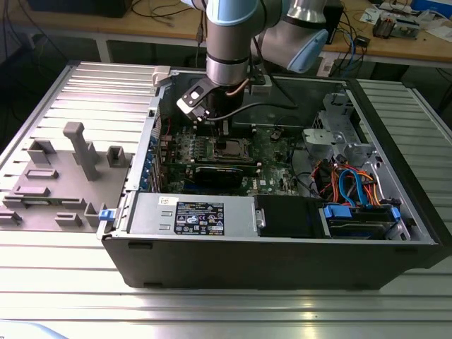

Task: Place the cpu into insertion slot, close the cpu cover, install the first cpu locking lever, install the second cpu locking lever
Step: 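Close the cpu cover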

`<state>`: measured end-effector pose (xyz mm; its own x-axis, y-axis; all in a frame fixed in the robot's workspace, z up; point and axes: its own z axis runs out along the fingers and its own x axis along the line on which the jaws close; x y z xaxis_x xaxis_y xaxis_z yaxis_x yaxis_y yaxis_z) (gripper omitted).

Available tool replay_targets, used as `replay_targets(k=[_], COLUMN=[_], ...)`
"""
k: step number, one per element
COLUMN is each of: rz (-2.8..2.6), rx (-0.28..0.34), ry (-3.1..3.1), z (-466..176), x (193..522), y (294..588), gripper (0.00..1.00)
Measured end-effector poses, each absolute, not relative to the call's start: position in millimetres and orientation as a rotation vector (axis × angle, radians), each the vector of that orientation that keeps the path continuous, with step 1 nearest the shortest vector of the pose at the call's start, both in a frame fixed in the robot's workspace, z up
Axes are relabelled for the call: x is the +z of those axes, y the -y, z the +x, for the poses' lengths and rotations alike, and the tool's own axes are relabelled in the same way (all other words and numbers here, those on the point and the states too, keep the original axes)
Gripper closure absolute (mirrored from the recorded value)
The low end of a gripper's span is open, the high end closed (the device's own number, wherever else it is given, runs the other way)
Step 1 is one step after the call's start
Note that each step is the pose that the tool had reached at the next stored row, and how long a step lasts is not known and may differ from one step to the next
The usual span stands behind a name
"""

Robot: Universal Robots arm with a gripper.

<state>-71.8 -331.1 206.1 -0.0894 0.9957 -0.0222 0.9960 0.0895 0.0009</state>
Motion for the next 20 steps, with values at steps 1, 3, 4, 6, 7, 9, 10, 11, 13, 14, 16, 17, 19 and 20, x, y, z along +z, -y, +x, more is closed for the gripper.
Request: replay_targets(k=[1,3,4,6,7,9,10,11,13,14,16,17,19,20], rz=[2.108,2.108,2.108,2.109,2.108,2.108,2.108,2.108,2.108,2.108,2.108,2.108,2.108,2.108], rx=[-0.022,-0.022,-0.022,-0.022,-0.022,-0.022,-0.022,-0.022,-0.022,-0.022,-0.022,-0.022,-0.022,-0.022], ry=[-2.306,-2.306,-2.306,-2.306,-2.306,-2.306,-2.306,-2.306,-2.306,-2.306,-2.306,-2.306,-2.306,-2.306], z=[-72,-72,-72,-73,-73,-74,-74,-73,-69,-67,-62,-58,-54,-50], x=[207,210,211,211,211,211,211,211,211,211,211,211,211,211], y=[331,331,331,331,331,331,331,331,331,331,331,331,331,331], gripper=[0.89,0.89,0.89,0.89,0.89,0.89,0.89,0.89,0.89,0.89,0.89,0.89,0.89,0.89])
